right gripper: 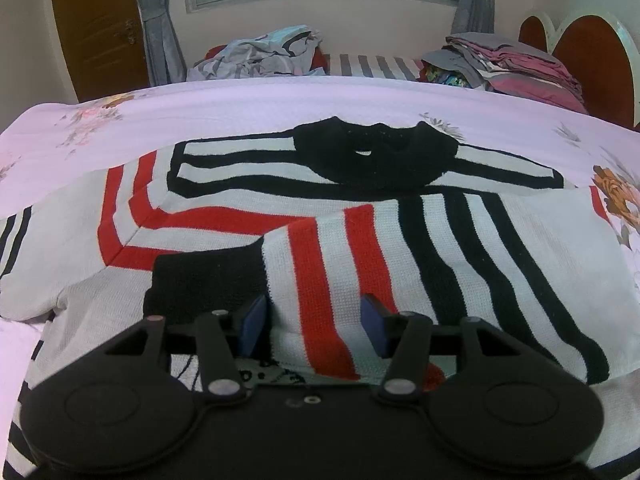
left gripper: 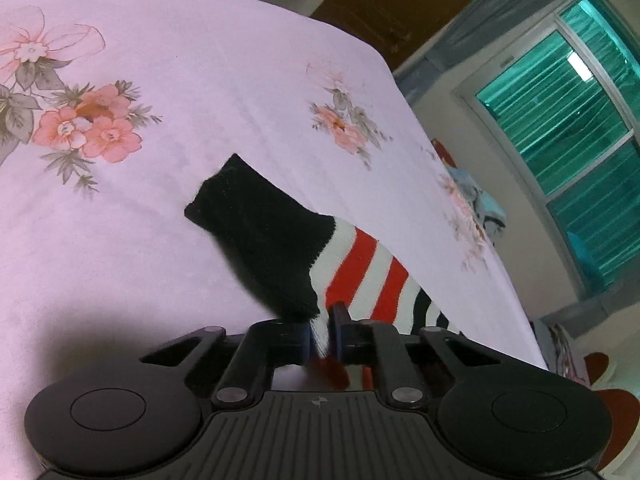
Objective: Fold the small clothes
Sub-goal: 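Fold the held sleeve across the sweater body with the left tool and release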
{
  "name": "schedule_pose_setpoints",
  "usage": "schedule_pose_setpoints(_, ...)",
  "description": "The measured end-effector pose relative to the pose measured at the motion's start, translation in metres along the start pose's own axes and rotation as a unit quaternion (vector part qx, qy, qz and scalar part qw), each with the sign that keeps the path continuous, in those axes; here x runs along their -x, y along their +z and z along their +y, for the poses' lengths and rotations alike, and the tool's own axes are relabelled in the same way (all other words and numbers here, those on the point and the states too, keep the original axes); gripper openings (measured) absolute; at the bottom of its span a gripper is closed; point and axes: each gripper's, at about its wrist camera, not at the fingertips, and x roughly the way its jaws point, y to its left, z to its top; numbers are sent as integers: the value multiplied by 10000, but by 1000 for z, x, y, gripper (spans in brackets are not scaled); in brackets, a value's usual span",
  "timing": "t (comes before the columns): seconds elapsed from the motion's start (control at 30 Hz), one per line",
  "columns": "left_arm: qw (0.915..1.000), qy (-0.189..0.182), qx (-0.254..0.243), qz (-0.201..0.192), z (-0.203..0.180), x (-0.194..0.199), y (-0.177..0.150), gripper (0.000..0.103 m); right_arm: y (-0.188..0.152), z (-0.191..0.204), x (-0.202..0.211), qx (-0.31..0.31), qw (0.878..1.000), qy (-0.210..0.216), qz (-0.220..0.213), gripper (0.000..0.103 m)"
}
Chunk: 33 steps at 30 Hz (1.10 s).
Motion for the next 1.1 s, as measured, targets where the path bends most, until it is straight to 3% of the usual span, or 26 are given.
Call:
schedule_pose_setpoints(0.17,9984,-329,-431,-174,-30,12,-3,6,0,0,0,-12,10000,22,0,53)
schedule_pose_setpoints(0.3,9855,-1128,-1256,-143,-93,29,-15,6,2,-3,2,-75,9999,103,-12,53)
schedule_pose_setpoints(0.37,9739,-1594,-1614,14,-132,35,-31,6,3,-9,5,-230,9995,223,-49,53)
schedule_pose_setpoints(0.5,9425,-2438,-2228,516,-205,41,-82,6,7,-24,17,-413,9986,278,-185,51)
schedule_pose_setpoints(0.63,9041,-2992,-2799,1217,-262,33,-158,6,8,-50,33,-581,9976,209,-325,51)
schedule_pose_setpoints(0.77,8753,-2897,-3372,1902,-289,18,-225,6,1,-80,46,-737,9966,105,-356,52)
schedule_pose_setpoints(0.87,8665,-2613,-3698,2102,-296,16,-245,9,-5,-93,53,-785,9961,175,-354,61)
schedule_pose_setpoints(0.93,8682,-2578,-3732,2011,-294,23,-240,43,-7,-97,59,-777,9957,236,-438,63)
schedule_pose_setpoints(0.97,8705,-2524,-3767,1912,-290,33,-239,78,-8,-97,60,-786,9955,286,-441,63)
schedule_pose_setpoints(1.0,8751,-2460,-3793,1727,-286,43,-235,87,-8,-97,60,-808,9951,375,-438,64)
schedule_pose_setpoints(1.1,8724,-2461,-3991,1382,-274,68,-218,87,-7,-89,61,-793,9939,607,-477,73)
